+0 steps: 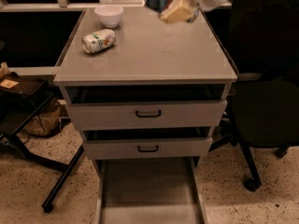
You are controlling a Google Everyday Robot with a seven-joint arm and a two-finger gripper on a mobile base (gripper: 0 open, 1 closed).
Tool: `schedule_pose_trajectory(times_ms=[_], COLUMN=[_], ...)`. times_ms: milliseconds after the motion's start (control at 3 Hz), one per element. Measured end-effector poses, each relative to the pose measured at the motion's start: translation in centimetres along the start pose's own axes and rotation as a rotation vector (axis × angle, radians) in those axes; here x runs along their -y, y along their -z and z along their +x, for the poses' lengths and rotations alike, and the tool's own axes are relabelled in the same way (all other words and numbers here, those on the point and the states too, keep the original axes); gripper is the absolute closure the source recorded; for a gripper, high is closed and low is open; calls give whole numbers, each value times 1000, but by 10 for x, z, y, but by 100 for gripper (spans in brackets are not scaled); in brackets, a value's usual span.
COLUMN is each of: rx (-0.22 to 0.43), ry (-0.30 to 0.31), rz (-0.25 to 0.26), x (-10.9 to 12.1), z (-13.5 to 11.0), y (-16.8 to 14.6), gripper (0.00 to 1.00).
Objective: Place redbull can into bottom drawer
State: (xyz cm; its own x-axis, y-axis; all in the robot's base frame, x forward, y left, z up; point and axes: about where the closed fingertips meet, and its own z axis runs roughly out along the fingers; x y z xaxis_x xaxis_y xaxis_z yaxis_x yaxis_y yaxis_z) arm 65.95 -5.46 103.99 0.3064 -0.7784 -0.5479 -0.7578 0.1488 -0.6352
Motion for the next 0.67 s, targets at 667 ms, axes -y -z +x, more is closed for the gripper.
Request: schedule_pose_trajectory(times_ms=[667], rx=[115], ry=[-55], rz=[-266], x=[-144], z=[53], y=[-79], gripper=[100])
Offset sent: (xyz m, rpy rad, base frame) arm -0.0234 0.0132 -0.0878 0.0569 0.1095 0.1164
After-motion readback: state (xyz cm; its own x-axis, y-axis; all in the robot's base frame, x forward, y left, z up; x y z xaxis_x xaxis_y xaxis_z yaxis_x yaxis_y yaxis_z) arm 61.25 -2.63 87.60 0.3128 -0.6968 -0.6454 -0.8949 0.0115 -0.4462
